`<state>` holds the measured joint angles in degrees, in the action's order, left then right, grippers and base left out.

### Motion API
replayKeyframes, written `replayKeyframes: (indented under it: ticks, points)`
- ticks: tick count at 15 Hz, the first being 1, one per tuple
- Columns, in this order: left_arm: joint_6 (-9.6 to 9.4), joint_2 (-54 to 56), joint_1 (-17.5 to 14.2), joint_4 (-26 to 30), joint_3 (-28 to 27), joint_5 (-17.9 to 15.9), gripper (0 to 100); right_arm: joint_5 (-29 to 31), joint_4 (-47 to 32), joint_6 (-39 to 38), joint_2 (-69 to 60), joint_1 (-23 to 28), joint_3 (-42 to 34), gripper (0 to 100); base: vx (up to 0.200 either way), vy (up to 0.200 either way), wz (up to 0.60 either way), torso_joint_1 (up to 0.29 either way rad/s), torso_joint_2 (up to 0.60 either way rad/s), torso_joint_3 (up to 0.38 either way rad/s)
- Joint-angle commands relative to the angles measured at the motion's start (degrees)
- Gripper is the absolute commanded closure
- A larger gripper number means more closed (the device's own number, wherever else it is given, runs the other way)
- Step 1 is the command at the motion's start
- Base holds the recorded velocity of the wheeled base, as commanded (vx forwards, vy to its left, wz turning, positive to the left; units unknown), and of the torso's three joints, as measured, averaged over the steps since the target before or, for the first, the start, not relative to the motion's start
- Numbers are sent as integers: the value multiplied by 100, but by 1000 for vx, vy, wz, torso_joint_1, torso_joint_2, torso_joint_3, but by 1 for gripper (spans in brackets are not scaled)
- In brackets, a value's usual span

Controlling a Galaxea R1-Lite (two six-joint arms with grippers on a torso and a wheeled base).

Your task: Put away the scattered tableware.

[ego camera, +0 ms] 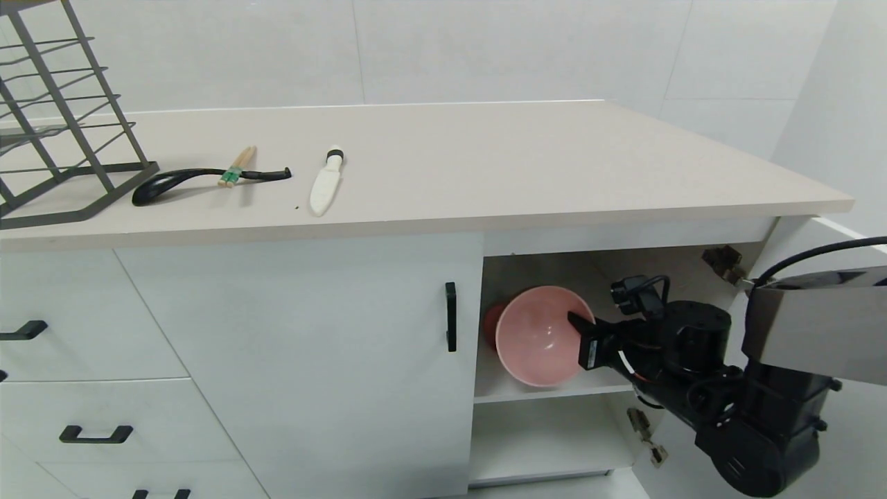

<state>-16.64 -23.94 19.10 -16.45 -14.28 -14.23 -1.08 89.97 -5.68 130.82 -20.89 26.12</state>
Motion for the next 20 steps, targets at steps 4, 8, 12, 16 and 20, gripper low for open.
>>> replayKeyframes:
  ticks: [4,8,12,16,20]
  points:
    - [-6,-23,-21,1,-23,-19,0,-41,3,-3,787,332,780,100,0,0,0,0,0,0]
    - [-6,-14,-21,1,-23,-19,0,-50,-111,-3,1016,428,1053,100,0,0,0,0,0,0]
    - [-6,-23,-21,1,-5,-28,0,-50,-419,-3,1192,420,1492,100,0,0,0,0,0,0]
    - [3,-23,-21,1,-5,-28,0,-50,-673,6,1192,393,1633,100,0,0,0,0,0,0]
    - [-6,-23,-21,1,-5,-36,0,-41,-709,14,1236,393,1633,100,0,0,0,0,0,0]
